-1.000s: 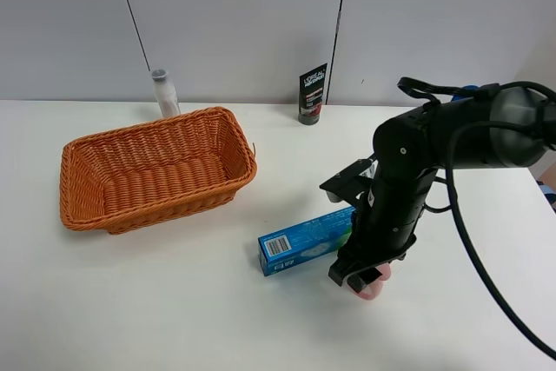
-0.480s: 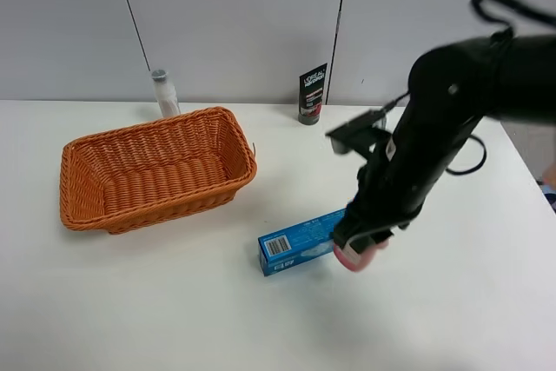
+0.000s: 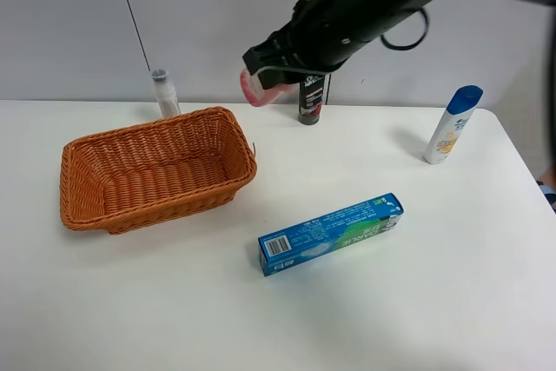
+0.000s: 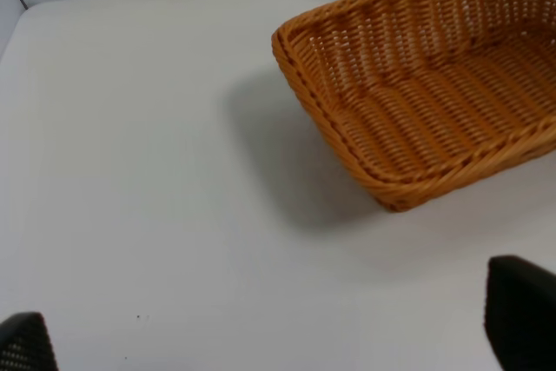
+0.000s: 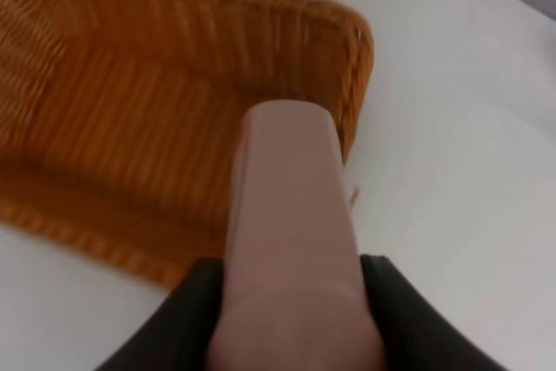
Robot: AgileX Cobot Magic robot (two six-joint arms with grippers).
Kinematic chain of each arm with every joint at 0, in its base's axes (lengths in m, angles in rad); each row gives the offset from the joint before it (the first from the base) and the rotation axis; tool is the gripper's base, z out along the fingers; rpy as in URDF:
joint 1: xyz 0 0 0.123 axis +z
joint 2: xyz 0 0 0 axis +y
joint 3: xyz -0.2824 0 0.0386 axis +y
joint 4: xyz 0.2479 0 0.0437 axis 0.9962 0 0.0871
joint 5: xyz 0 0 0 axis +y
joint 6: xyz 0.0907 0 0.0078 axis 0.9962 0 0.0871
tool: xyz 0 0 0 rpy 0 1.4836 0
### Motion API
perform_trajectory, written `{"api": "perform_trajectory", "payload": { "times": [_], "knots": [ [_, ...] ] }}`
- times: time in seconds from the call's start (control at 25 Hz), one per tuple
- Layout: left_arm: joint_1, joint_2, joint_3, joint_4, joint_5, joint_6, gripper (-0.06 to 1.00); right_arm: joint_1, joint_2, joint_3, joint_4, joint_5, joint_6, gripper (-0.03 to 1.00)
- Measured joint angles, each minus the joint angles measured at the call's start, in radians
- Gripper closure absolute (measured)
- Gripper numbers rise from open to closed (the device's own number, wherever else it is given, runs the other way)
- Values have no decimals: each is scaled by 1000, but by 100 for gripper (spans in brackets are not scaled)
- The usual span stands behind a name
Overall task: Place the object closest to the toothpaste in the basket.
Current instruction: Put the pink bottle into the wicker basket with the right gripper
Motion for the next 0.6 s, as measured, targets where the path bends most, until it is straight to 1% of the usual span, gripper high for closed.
{"api": "perform_trajectory", "payload": {
  "times": [0.08, 0.16, 0.24, 0.36, 0.4, 0.48, 0.56, 0.6],
  "knots": [
    [0, 0, 0, 0, 0, 0, -5, 7, 106, -42, 19, -41, -20, 62],
    [0, 0, 0, 0, 0, 0, -5, 23, 197, -94, 37, -62, -65, 62],
    [0, 0, 0, 0, 0, 0, -5, 45, 288, -145, 56, -67, -123, 62],
    [0, 0, 0, 0, 0, 0, -5, 67, 362, -210, 86, -66, -190, 62],
    [0, 0, 0, 0, 0, 0, -5, 71, 378, -218, 102, -67, -201, 60],
    [0, 0, 0, 0, 0, 0, -5, 78, 388, -226, 129, -67, -209, 45],
    [0, 0, 0, 0, 0, 0, -5, 84, 388, -231, 151, -62, -215, 26],
    [0, 0, 0, 0, 0, 0, -5, 87, 382, -231, 151, -55, -218, 20]
  ]
}}
